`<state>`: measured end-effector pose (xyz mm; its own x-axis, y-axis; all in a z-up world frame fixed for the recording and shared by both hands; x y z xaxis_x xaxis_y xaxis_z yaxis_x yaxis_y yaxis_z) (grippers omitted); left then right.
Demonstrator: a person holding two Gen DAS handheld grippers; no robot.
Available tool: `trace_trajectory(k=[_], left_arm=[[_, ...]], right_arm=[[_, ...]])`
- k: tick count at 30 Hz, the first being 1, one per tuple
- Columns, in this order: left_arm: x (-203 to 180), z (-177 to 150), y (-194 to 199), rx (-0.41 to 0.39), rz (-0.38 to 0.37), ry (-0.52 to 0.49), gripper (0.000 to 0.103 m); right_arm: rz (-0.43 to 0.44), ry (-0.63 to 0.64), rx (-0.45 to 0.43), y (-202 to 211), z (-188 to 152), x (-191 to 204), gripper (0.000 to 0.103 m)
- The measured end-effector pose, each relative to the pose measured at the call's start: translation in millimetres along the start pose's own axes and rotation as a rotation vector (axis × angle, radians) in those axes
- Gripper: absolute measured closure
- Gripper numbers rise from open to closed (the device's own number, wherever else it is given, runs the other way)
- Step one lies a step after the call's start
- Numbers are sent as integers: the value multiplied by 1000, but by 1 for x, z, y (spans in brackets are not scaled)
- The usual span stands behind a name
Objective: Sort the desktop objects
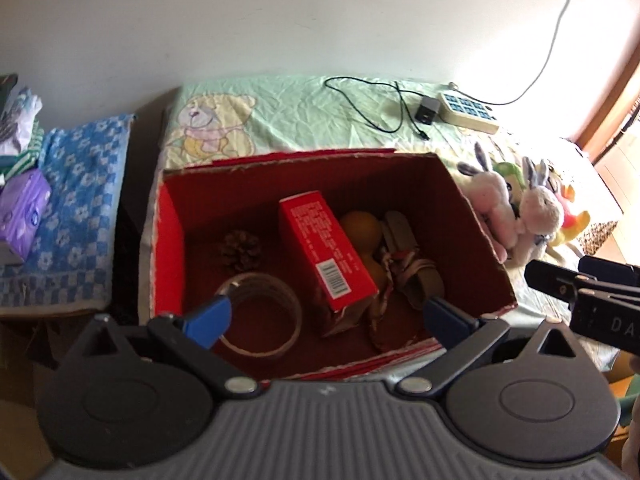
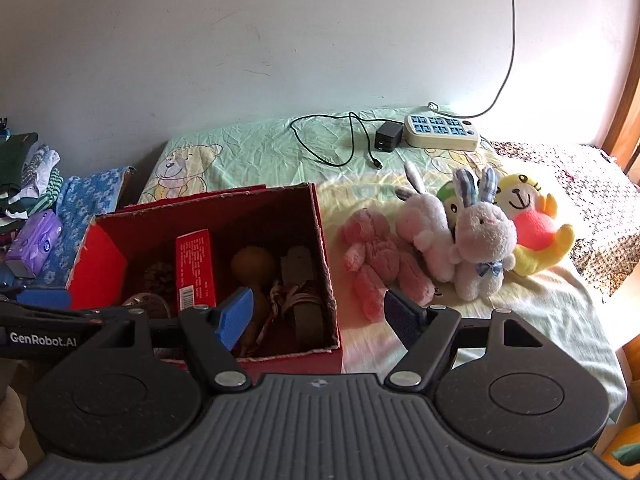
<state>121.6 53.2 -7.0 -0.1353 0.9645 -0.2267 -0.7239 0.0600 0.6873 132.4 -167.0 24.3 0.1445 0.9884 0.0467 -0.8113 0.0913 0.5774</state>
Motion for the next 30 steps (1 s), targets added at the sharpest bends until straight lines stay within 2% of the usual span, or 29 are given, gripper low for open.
trace_trajectory(k=[6, 9, 14, 18, 25, 30], left_arm=[[2, 1, -15, 11, 41, 82, 1], [-3, 2, -23, 17, 37, 78, 1], [-9, 6, -29, -28, 65, 66, 1], [-8, 9, -40, 8, 104, 72, 1], [-6, 10, -50, 11, 196, 43, 1], [0, 10, -56, 38, 212, 65, 1]], right_arm=[[58, 45, 0, -24, 16, 5, 28], [84, 59, 10, -36, 19, 7, 28], [115, 75, 26, -52, 24, 8, 28], [132, 84, 38, -62, 26, 8, 28], [174, 67, 66, -75, 24, 10, 28], [203, 57, 63, -78, 25, 11, 29]])
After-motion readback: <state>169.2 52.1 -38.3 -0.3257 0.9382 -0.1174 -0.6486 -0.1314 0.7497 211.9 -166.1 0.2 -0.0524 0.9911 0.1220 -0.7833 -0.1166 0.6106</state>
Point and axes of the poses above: each gripper's, at about its wrist camera, not at the fingertips, and y roughly against the way its jaws point, x to its left, z to its top, the point moved 3 cm from there along -y, roughly the way its jaws point, and after that the axes turned 11 degrees about -x, right-handed, at the moved point
